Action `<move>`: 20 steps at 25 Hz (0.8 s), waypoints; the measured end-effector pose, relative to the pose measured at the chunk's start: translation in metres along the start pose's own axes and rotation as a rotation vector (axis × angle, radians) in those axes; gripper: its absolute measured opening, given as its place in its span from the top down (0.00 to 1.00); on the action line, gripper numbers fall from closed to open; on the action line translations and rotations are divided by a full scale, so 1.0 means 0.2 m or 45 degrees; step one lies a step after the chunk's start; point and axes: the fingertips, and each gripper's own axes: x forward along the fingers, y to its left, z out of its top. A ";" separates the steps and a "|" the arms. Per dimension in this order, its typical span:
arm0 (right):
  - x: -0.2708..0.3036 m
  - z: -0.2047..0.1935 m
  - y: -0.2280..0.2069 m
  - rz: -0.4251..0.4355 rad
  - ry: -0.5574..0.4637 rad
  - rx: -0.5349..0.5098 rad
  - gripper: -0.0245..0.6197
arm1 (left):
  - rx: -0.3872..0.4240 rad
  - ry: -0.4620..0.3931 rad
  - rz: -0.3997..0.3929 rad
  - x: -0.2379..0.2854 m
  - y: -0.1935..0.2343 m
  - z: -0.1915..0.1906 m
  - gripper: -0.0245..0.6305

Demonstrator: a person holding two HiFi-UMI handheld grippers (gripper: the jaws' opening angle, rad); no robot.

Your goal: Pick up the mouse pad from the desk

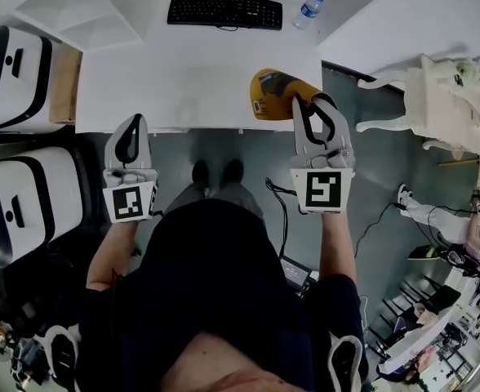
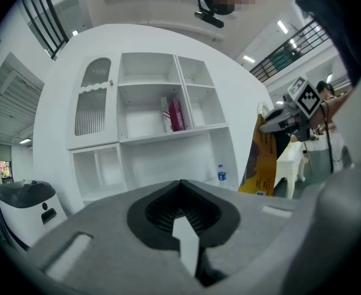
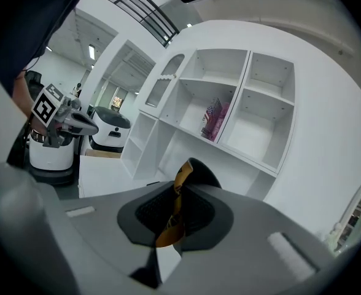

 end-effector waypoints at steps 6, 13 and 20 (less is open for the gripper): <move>-0.06 -0.07 0.09 0.022 0.017 0.094 0.93 | 0.005 -0.009 0.004 -0.01 0.00 0.02 0.96; -0.15 -0.13 0.21 0.031 0.006 0.226 0.93 | 0.010 -0.022 0.001 -0.04 -0.01 0.04 0.96; -0.23 -0.20 0.29 0.015 0.010 0.361 0.93 | 0.009 -0.022 -0.015 -0.06 -0.05 0.03 0.96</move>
